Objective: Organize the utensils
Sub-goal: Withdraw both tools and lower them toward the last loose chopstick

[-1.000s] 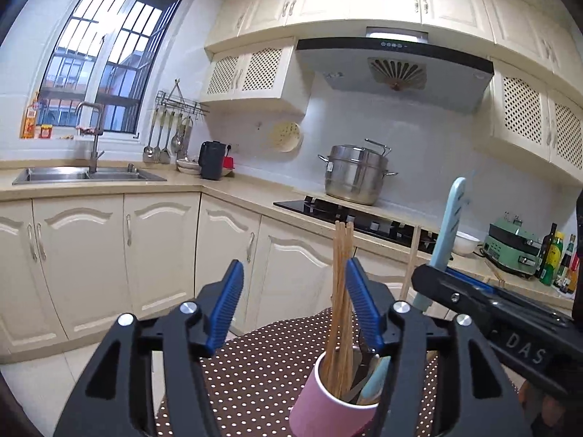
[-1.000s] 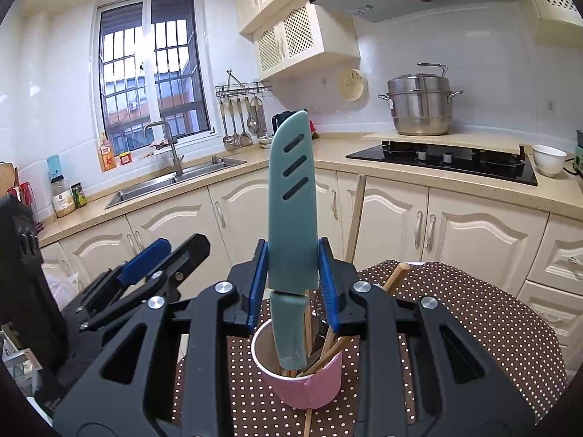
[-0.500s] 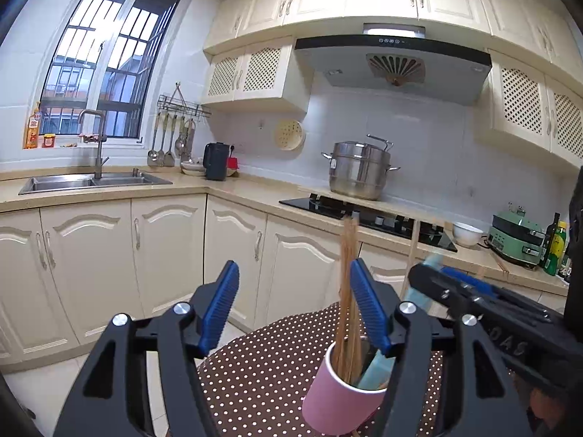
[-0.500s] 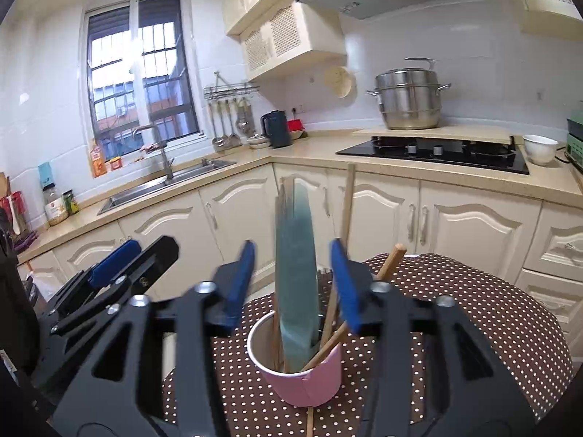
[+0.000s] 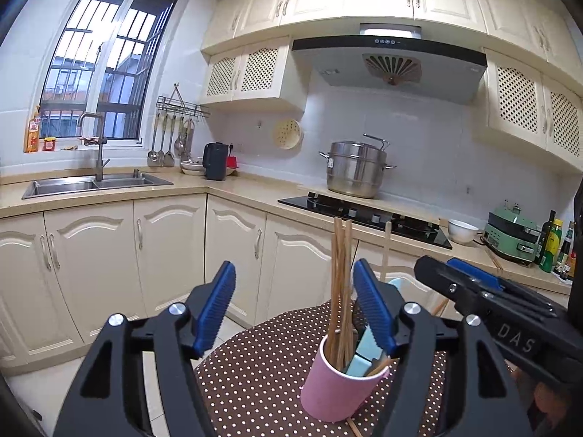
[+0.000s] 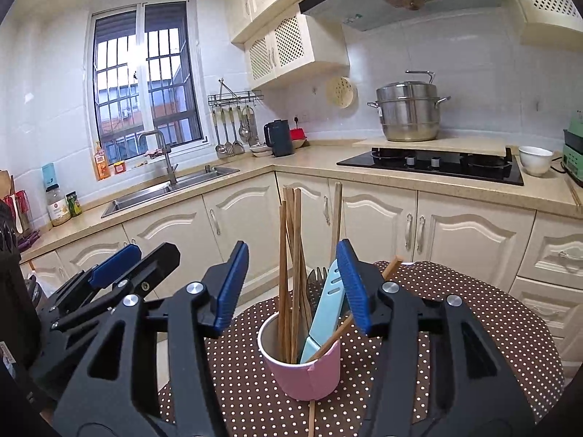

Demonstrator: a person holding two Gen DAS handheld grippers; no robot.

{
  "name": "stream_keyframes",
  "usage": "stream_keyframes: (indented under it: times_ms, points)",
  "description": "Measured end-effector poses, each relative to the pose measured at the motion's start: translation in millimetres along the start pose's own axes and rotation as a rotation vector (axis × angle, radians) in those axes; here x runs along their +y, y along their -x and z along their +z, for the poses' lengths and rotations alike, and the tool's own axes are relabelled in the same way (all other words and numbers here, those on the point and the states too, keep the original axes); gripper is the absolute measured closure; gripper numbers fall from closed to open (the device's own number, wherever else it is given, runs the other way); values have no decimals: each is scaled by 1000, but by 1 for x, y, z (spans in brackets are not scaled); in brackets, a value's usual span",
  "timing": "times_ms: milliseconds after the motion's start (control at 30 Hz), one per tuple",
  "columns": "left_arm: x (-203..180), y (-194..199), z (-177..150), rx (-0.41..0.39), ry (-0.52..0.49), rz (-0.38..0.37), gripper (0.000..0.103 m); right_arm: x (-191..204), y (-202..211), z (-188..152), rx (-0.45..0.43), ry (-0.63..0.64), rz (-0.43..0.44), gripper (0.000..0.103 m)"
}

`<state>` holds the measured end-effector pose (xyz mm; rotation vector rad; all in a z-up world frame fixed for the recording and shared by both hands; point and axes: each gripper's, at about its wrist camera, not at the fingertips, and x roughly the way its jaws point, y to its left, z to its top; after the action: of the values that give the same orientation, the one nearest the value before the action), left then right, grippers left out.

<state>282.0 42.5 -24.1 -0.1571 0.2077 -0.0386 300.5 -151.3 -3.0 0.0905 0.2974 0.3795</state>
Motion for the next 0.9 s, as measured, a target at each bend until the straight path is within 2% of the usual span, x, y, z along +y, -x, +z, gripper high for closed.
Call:
stream_keyframes:
  times_ms: [200,533,700,900]
  points:
    - [-12,20,-1,19,-24,-9,36,-2,24,-3,-3,15,-12,51]
    - [-40,40,-20,125,-50,-43,36,-17,68,-22,18,11,-52,46]
    - [-55,34,-41,257,-47,-59,36,-35,79,-38,56,-7,-82,45]
    - [-68,13,-75,484,-40,-84,36,-58,79,-68,155,-32,-109,43]
